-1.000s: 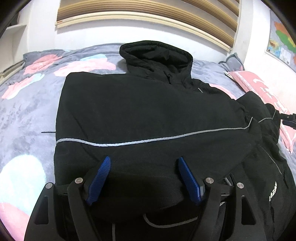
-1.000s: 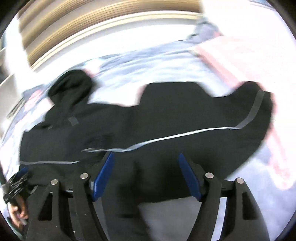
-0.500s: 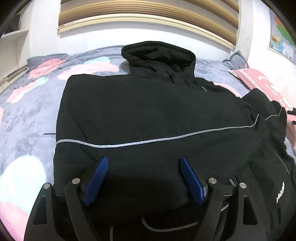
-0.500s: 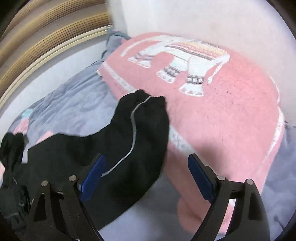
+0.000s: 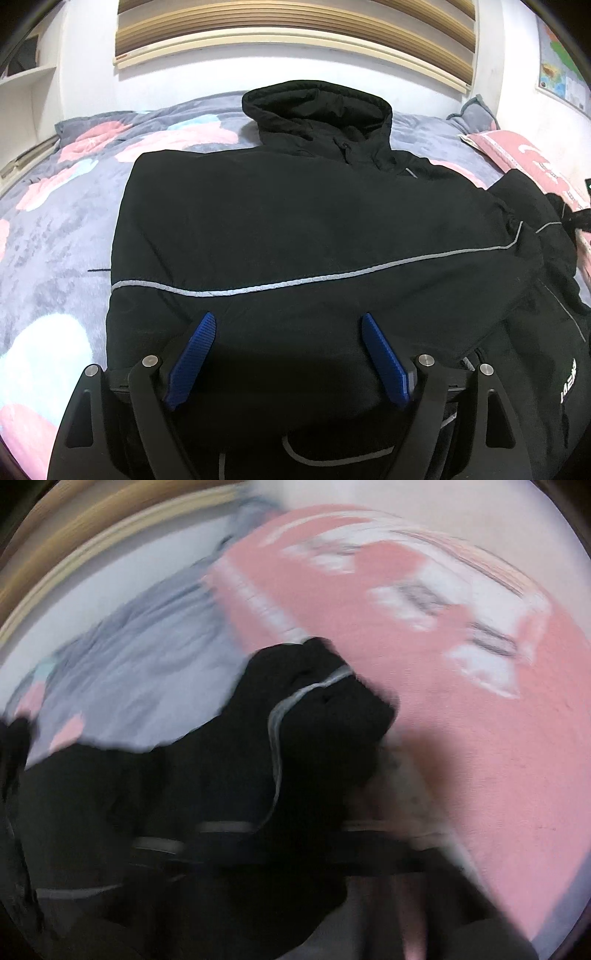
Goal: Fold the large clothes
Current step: 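Grasp the other sleeve cuff with the right gripper and lift it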
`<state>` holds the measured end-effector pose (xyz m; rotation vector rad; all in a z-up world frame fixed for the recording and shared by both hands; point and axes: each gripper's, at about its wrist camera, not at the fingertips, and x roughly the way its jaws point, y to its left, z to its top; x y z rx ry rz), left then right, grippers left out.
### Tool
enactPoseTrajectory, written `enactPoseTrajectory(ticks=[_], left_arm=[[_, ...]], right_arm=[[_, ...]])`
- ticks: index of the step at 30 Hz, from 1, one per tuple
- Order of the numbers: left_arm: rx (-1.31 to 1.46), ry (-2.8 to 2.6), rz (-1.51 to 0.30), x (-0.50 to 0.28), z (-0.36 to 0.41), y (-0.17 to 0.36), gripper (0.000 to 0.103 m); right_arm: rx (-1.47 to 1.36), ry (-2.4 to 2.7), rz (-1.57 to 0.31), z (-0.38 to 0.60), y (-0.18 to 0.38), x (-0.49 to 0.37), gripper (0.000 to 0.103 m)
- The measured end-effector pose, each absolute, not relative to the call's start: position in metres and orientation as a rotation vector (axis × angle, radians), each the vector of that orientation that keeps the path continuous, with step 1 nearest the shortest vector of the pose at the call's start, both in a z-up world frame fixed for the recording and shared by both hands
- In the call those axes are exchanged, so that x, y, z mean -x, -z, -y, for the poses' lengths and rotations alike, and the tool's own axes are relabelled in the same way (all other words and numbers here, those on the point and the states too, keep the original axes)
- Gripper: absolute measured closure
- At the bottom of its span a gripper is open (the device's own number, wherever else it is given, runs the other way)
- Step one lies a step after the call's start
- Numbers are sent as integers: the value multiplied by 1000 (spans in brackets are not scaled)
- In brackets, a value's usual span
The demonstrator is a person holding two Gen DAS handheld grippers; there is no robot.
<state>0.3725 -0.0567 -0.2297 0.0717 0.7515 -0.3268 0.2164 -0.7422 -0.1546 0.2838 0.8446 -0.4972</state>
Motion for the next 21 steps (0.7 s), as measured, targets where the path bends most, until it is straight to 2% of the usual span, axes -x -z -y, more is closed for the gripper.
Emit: enactPoseTrajectory(ticks=[6,8,15,21], left_arm=[[-71,327,-752,-373,57,230,20],[-69,328,-752,-373,57,230,20],[-68,330,-753,-373,55,230,20],[-62,333,-752,-373,54,230,20]], right_arm=[[-188,618,-646,730,96,-151,92],[-238,666,-616,744,91,-128,92],[-359,735,-794,780,158,-132,91],[-431,585,-706,764,122,-131,93]])
